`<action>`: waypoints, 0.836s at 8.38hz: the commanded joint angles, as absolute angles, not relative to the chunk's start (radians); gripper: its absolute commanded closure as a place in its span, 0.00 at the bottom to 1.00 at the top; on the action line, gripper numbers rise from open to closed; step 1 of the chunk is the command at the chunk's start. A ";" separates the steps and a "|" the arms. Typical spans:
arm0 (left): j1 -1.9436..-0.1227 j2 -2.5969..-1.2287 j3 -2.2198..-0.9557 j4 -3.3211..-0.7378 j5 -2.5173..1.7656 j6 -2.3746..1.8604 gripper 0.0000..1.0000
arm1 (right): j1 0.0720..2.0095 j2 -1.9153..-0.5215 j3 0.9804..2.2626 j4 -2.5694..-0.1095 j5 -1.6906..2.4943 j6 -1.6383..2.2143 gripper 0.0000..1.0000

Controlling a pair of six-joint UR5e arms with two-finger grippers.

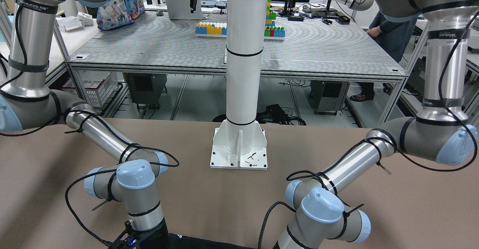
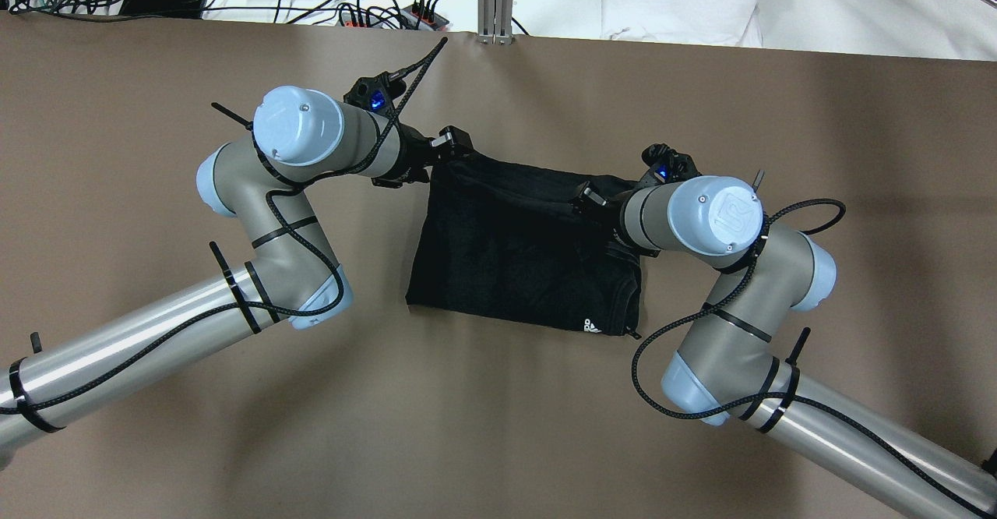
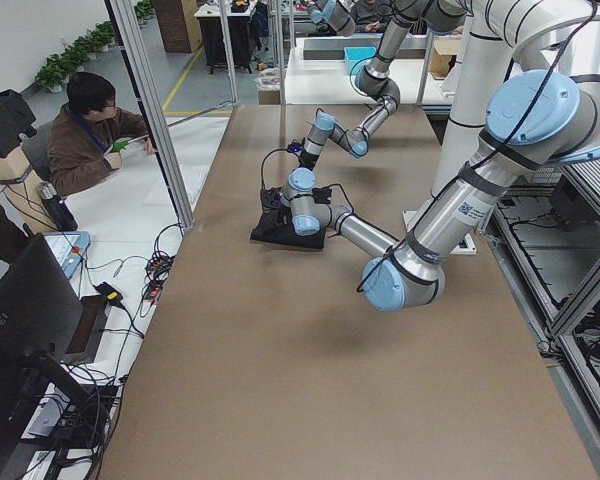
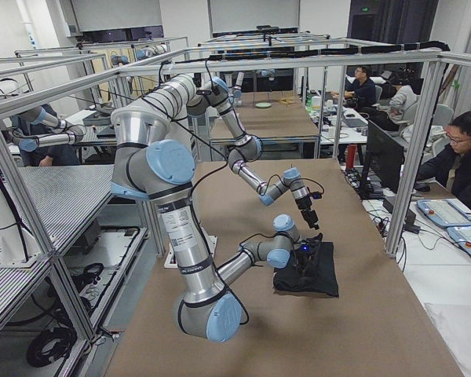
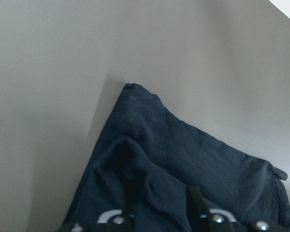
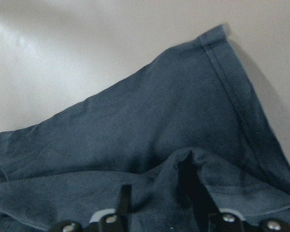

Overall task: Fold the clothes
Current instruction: 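Open both grippers and raise the left gripper away from the shirt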

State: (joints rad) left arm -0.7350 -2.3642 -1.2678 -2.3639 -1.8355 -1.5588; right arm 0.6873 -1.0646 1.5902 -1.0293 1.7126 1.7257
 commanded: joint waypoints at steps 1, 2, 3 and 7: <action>-0.780 -2.365 -1.259 -2.356 -1.845 -1.549 0.00 | 0.696 -1.054 1.597 -1.037 1.770 1.726 0.06; -0.819 -2.364 -1.261 -2.315 -1.883 -1.548 0.00 | 0.692 -1.011 1.598 -1.061 1.793 1.729 0.06; -0.872 -2.358 -1.267 -2.298 -1.957 -1.531 0.00 | 0.683 -0.971 1.600 -1.142 1.802 1.729 0.06; -0.973 -2.267 -1.270 -2.306 -2.060 -1.368 0.00 | 0.620 -0.822 1.515 -1.364 1.787 1.698 0.06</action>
